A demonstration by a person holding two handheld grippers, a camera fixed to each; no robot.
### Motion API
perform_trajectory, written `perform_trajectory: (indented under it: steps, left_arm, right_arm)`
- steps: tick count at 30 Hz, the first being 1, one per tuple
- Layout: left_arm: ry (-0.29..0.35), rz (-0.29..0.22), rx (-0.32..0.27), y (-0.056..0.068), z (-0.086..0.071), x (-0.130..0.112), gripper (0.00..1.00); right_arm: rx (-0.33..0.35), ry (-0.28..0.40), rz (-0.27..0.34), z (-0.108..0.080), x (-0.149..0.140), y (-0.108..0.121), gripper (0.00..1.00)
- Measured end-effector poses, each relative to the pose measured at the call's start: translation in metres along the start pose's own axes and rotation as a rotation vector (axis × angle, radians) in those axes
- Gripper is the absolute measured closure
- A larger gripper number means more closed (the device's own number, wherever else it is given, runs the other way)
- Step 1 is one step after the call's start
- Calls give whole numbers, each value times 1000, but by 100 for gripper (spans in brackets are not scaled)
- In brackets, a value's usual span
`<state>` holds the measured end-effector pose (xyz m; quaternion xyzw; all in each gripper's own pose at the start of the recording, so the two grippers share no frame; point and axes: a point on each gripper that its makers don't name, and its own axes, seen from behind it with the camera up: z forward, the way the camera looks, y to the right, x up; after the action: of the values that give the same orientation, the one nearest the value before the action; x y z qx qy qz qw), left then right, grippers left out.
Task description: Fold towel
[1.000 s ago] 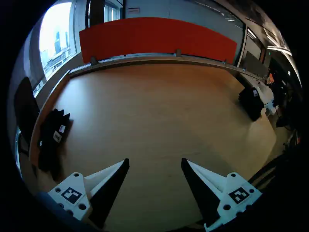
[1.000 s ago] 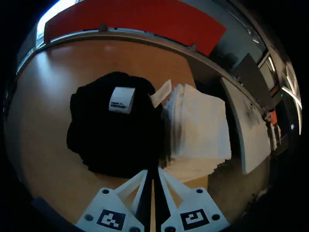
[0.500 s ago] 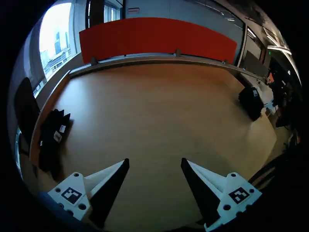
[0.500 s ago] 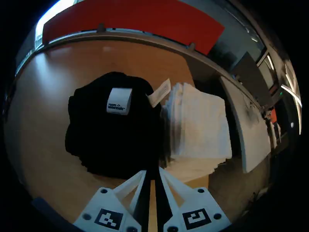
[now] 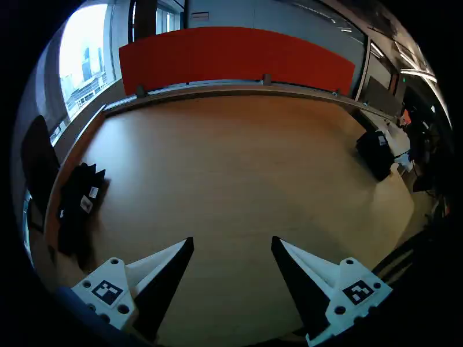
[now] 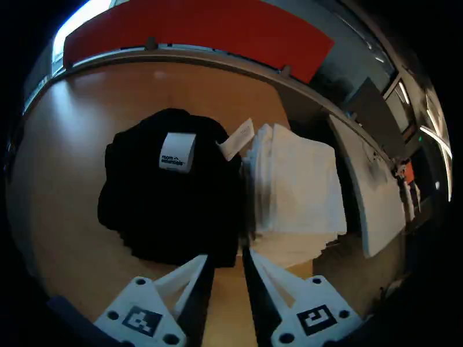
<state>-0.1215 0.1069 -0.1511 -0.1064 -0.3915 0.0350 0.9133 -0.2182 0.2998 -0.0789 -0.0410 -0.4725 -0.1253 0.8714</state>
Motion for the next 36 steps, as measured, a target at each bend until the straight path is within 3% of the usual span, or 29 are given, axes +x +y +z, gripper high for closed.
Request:
perform_trajectory:
  steps: [3, 5, 36]
  left_arm:
    - [1, -1, 0, 0, -1, 0, 0]
    - [1, 0, 0, -1, -1, 0, 0]
    - [15, -10, 0, -3, -4, 1, 0]
  right_arm:
    - [11, 0, -1, -1, -1, -4, 10]
    - [15, 0, -1, -1, -2, -6, 8]
    - [79, 74, 31, -19, 11, -38, 8]
